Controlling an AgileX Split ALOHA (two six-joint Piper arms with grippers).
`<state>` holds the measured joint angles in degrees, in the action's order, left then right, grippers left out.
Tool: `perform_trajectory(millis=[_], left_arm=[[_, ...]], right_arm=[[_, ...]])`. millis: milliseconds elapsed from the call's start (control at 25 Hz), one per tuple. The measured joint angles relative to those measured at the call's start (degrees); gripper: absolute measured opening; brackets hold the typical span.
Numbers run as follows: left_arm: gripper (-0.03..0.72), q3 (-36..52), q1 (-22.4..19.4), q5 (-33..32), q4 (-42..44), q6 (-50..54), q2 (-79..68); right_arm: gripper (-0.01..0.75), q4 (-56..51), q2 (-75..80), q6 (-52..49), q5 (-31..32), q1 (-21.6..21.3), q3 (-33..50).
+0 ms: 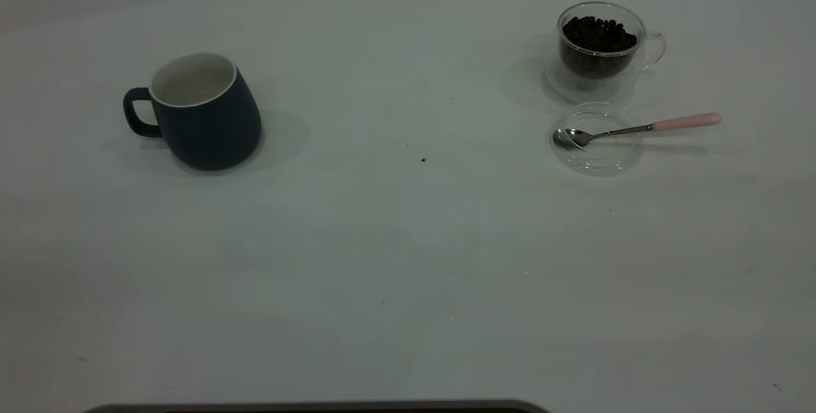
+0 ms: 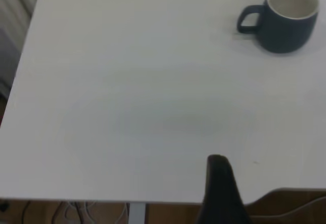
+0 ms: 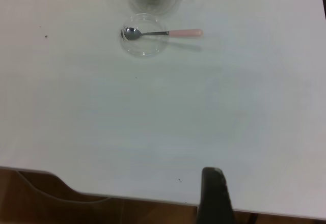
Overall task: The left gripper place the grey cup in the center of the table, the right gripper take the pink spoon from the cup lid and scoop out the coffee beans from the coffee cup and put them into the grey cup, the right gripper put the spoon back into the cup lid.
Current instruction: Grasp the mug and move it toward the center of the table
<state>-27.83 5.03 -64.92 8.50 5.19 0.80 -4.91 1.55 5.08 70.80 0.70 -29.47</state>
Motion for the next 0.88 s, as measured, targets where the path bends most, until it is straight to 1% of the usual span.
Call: perform_trajectory(millis=[160,280,360,560,880], left_arm=[[0.567,0.0,0.0,-0.1,-0.2,1.1,-6.3],[0.567,0.0,0.0,0.6,0.4,1.0,-15.8],[0.567,-0.3,0.0,2.5,1.0,1.0,-22.9],[0.567,-4.4,0.0,11.9,1.4,2.8,-36.3],[0.567,-12.2,0.0,23.0,1.7,2.9,-58.0]], right_arm=[[0.578,0.0,0.0,0.0,0.0,0.0,0.0],[0.578,0.0,0.0,0.0,0.0,0.0,0.0],[0.578,0.0,0.0,0.0,0.0,0.0,0.0],[0.578,0.0,0.0,0.0,0.0,0.0,0.0],[0.578,0.0,0.0,0.0,0.0,0.0,0.0]])
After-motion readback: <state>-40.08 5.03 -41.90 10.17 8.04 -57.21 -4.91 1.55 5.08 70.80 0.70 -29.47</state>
